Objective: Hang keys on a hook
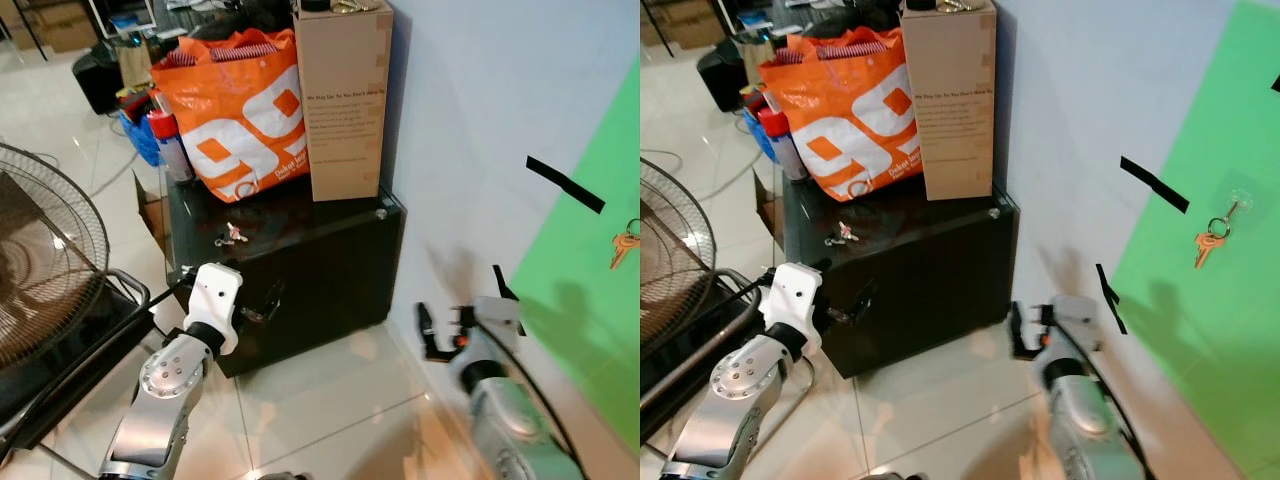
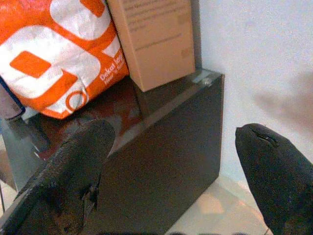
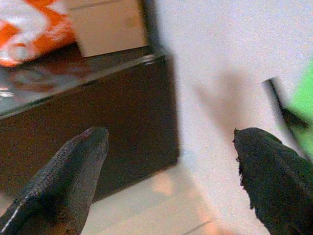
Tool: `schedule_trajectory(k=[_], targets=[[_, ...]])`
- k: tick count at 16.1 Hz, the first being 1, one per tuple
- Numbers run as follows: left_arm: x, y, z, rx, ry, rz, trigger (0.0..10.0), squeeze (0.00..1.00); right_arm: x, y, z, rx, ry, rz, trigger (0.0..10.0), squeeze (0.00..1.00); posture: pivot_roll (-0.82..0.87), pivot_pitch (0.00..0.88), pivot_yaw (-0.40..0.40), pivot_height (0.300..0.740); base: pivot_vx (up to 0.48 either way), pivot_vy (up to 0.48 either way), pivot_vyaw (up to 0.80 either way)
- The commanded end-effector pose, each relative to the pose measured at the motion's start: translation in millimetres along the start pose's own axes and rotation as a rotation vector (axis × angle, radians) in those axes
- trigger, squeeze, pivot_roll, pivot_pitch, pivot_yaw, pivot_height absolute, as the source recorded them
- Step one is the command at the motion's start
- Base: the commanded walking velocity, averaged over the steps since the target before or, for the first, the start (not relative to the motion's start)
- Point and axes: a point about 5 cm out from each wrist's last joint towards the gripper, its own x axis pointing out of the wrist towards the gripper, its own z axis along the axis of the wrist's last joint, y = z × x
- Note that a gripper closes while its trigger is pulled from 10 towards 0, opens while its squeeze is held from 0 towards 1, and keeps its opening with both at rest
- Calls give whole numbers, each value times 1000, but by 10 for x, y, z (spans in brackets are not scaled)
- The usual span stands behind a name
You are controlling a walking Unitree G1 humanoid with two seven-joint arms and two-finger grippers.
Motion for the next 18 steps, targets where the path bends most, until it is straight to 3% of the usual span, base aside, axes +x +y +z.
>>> schedule_trajectory(k=[1, 7, 10, 14, 18], targets=[[-14, 65, 17, 8, -9, 21, 10000, 0, 24, 26, 13, -24, -11, -12, 10000, 1000, -121, 0, 60, 740, 0, 0, 0], [-105, 108, -12, 0, 1, 35, 10000, 0, 54, 68, 79, -6, -98, 10, 10000, 1000, -93, 0, 26, 740, 0, 0, 0], [-159, 117, -24, 4, 8, 44, 10000, 0, 54, 109, 75, -12, -86, 33, 10000, 1000, -76, 0, 9, 740, 0, 0, 0], [-148, 209, 4, 29, -6, 141, 10000, 0, 115, 109, 68, -26, -112, 20, 10000, 1000, -53, 0, 0, 740, 0, 0, 0], [-105, 191, 2, 33, -14, 113, 10000, 0, 104, 44, 72, -28, -113, -10, 10000, 1000, -79, 0, 22, 740, 0, 0, 0]])
